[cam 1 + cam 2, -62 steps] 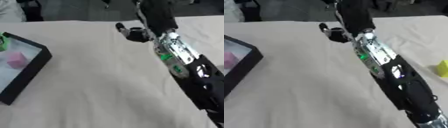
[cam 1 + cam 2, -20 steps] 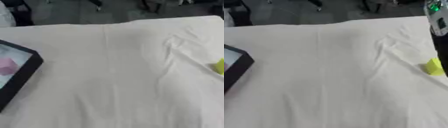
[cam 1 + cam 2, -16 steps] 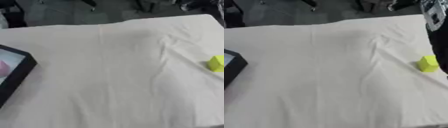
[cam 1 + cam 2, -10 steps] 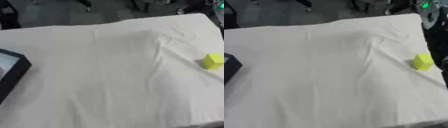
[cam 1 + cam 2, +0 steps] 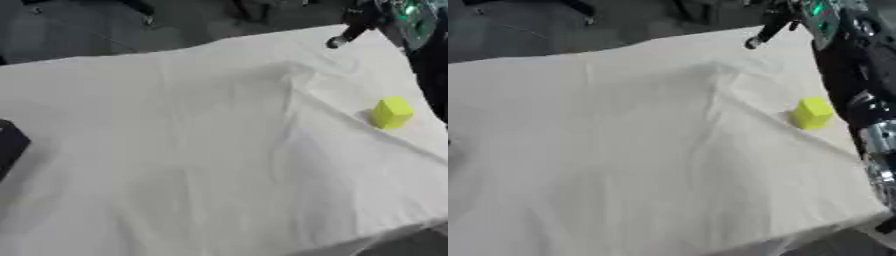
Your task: Pick up the objects with one hand, pass them to the other hand, and then place them into the box on the other side of the table.
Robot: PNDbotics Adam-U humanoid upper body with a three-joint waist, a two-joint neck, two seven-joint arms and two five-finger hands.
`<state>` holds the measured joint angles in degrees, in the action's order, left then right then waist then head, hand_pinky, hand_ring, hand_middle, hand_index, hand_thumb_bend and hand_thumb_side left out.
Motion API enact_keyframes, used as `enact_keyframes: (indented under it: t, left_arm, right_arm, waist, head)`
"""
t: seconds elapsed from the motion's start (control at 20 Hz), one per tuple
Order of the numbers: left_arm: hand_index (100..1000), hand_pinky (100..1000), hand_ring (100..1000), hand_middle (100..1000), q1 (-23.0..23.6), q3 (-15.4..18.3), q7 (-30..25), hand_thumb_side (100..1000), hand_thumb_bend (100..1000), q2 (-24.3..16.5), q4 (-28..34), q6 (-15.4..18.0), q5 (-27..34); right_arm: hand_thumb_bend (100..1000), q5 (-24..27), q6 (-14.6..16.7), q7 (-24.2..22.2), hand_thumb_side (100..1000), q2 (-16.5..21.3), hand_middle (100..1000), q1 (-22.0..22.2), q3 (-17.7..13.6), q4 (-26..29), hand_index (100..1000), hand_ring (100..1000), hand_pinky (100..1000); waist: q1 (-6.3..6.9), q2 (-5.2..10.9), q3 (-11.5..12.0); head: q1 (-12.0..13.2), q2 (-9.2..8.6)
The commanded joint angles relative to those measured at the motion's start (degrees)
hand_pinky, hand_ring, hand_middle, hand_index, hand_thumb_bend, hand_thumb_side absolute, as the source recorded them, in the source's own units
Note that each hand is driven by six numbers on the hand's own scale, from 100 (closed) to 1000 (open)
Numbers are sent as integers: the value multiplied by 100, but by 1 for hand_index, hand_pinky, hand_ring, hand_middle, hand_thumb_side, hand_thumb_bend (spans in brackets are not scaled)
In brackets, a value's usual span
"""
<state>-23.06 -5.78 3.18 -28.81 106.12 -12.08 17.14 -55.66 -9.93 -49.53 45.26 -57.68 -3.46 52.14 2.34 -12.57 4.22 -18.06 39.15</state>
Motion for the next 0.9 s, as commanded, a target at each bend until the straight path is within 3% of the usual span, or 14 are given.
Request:
enact_keyframes:
  t: [0.05,0.4,0.5,0.55,0.6,0.9]
  left_arm:
    - [811,771,740,777,-31,31,16,705,231,-208,58,-11,-35]
    - [810,771,740,777,24,59,50,705,228,-343,62,-40,-61]
    - [810,770,740,777,40,72,70,706,227,-372,65,-44,-57]
    - [810,770,740,777,47,78,78,706,226,-391,69,-45,-58]
    - [810,770,740,777,53,85,86,705,225,-409,74,-45,-63]
    - [808,770,740,776,53,128,147,704,221,-465,104,-56,-74]
  right_arm:
    - [361,241,197,-193,359,483,889,39,-39,-8,883,915,879]
    - [346,1652,592,-233,293,1178,877,699,65,364,882,908,882]
    - [351,1852,620,-241,276,1339,880,876,79,455,882,911,884]
    - [369,1940,642,-242,214,1413,881,973,84,500,877,912,886]
    - [342,2035,671,-243,256,1478,881,1072,85,559,873,913,886]
    - [331,2651,803,-243,208,1760,883,1661,20,1166,862,919,890]
  waist:
    - [-101,170,-30]
    - [-170,175,-132]
    - [-194,171,-169]
    - [-205,168,-190]
    - [-214,164,-210]
    - [-237,138,-299]
  head:
    - [16,-3]
    - [232,33]
    - [302,33]
    - [336,31]
    - [365,28]
    - [443,-4]
